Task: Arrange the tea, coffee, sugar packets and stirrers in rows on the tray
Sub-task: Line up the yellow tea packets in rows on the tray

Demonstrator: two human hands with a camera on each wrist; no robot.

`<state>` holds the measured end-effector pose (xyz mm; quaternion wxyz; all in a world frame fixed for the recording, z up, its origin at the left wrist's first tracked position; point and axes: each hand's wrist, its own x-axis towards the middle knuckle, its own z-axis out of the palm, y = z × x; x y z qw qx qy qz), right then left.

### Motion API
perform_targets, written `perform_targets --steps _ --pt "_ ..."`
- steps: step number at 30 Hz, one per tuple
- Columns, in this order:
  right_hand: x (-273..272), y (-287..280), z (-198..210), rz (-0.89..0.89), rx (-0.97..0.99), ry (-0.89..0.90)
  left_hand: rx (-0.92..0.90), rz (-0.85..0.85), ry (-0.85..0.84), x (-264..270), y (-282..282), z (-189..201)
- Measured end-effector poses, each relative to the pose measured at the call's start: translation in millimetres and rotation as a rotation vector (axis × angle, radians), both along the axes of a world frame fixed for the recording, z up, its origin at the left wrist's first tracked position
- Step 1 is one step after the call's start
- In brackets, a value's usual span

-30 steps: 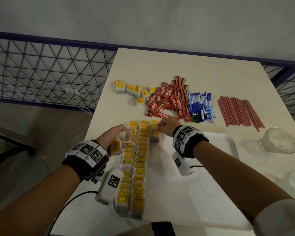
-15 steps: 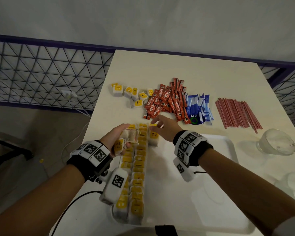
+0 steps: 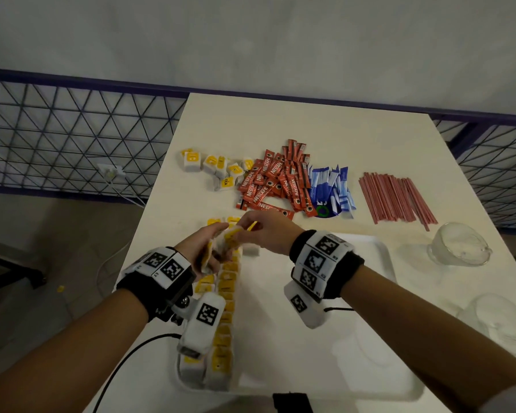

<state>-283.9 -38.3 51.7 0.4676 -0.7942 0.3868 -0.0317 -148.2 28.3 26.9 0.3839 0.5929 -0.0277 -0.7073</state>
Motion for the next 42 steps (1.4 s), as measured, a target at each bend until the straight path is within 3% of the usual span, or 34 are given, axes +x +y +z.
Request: perform_targets --steps 7,14,21,27,35,42 --pt "-7 -9 13 -0.100 0.155 -0.110 0.062 -0.027 -0.039 -3 5 -1" --pt "-14 -15 6 -0.058 -0.073 0.015 0.083 -0.082 -0.080 6 11 -5" --pt "-15 -11 6 0.020 -0.089 0.049 -0.185 -0.127 -0.367 1 15 1" --pt "-13 -9 6 -0.088 0.026 -0.032 -0.309 -0.224 -0.504 -1 11 4" --pt "-20 -7 1 -0.133 -0.162 -0.006 -0.326 -0.219 -0.533 5 8 -1" --pt "-23 -2 -6 -0.134 -0.093 0.038 -0.291 -0.194 -0.502 16 4 -9"
